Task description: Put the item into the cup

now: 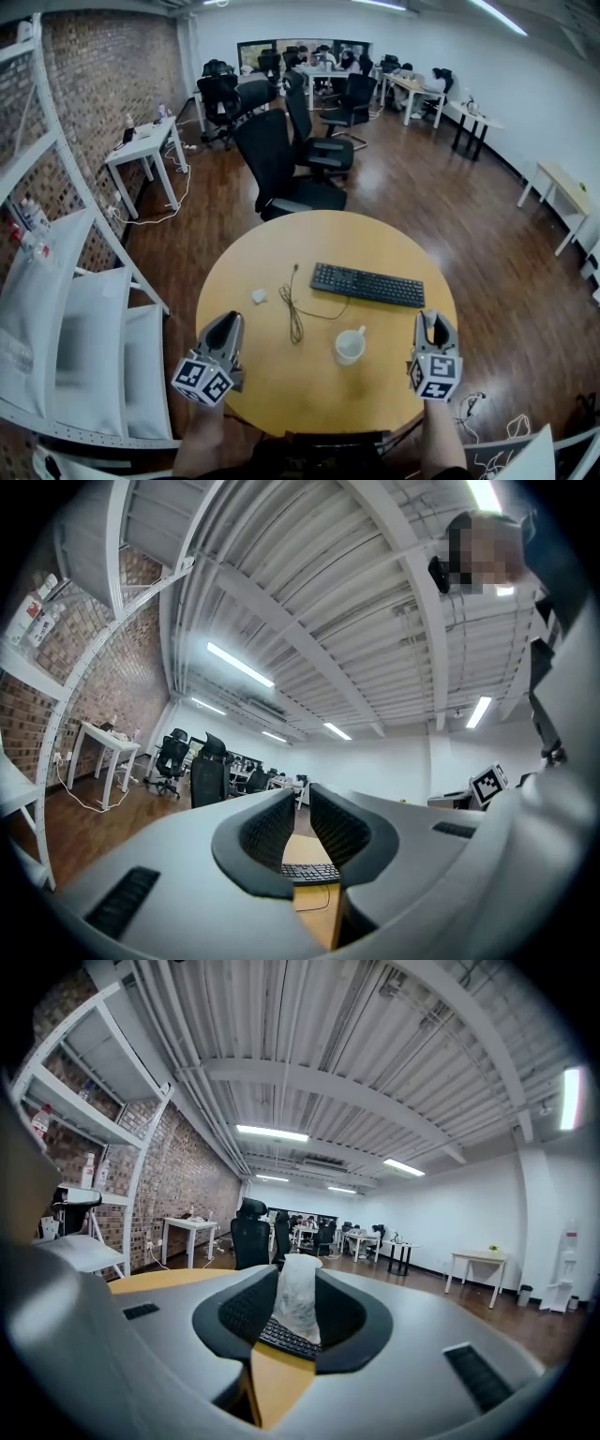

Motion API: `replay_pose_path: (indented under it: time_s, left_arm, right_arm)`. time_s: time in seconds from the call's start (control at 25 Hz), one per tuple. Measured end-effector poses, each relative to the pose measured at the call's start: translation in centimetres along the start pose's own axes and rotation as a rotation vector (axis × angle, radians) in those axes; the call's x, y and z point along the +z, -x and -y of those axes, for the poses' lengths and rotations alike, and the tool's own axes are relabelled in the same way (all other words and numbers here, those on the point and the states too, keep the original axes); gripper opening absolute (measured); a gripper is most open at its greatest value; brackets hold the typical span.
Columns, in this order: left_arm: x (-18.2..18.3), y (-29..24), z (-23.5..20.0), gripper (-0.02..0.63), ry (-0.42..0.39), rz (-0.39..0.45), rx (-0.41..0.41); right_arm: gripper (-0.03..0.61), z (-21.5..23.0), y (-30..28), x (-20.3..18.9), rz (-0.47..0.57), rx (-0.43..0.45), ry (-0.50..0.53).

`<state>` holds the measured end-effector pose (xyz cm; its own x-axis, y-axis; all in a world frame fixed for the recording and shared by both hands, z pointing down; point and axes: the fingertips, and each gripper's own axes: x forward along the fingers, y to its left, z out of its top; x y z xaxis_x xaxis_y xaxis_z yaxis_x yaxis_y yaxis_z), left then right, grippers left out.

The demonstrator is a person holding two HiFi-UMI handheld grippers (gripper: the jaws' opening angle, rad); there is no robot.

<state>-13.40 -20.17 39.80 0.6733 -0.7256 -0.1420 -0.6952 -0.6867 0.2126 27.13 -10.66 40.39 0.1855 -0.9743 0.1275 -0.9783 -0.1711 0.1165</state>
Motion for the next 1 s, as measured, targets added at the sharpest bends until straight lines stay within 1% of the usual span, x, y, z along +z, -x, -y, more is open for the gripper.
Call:
replay_pose_path:
  time_s: [0.12, 0.28, 0.4, 0.6, 0.8, 1.0]
  left_arm:
    - [0.5, 0.1, -0.2, 0.044, -0.006, 0.013, -0.001]
    - [0.8, 0.8, -0.7, 0.044, -0.013, 0.021, 0.006]
    - [0.3, 1.7, -1.8, 0.044, -0.023, 0.006, 0.031]
    - [0.2, 3.8, -3.6, 0.044, -0.036, -0.033, 0.095]
    - [-0.1, 5.3, -4.6, 0.044, -0.027, -0.042, 0.146]
    - [-0.4, 6.9, -5.3, 0.044, -0.017, -0.055, 0.185]
  right_arm:
    - [0.112, 0.1, -0.3, 0.2, 0.019, 0.000, -0.007]
    - [0.112, -0.4, -0.7, 0.6, 0.043, 0.001, 0.025]
    - [0.112, -1.6, -0.9, 0.6, 0.024, 0.006, 0.022]
    - [0.112, -4.9, -2.1, 0.0, 0.009, 0.071, 0.001]
    - [0.112, -7.2, -3.6, -1.3, 0.010, 0.132, 0.015]
    - [0.112, -9.3, -4.3, -0.5, -0.010, 0.185, 0.007]
